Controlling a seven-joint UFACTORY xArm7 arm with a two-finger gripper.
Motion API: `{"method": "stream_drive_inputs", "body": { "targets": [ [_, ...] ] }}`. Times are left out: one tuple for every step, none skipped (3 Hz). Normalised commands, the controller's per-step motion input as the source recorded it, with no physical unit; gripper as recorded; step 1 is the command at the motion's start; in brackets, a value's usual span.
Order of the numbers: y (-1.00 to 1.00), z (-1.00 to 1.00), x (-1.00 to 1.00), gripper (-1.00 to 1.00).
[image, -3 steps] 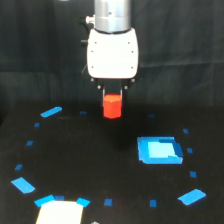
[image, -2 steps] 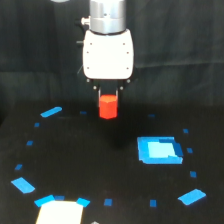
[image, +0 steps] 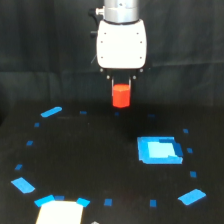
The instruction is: Pick up the red object from the table
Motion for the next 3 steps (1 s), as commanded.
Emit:
{"method": "stream_drive_inputs", "body": {
  "targets": [
    [0.27,0.17,-0.59,-1.0],
    [0.18,-0.01,-0.41,-0.51],
    [0.42,-0.02,-0.63,-1.0]
  ]
}}
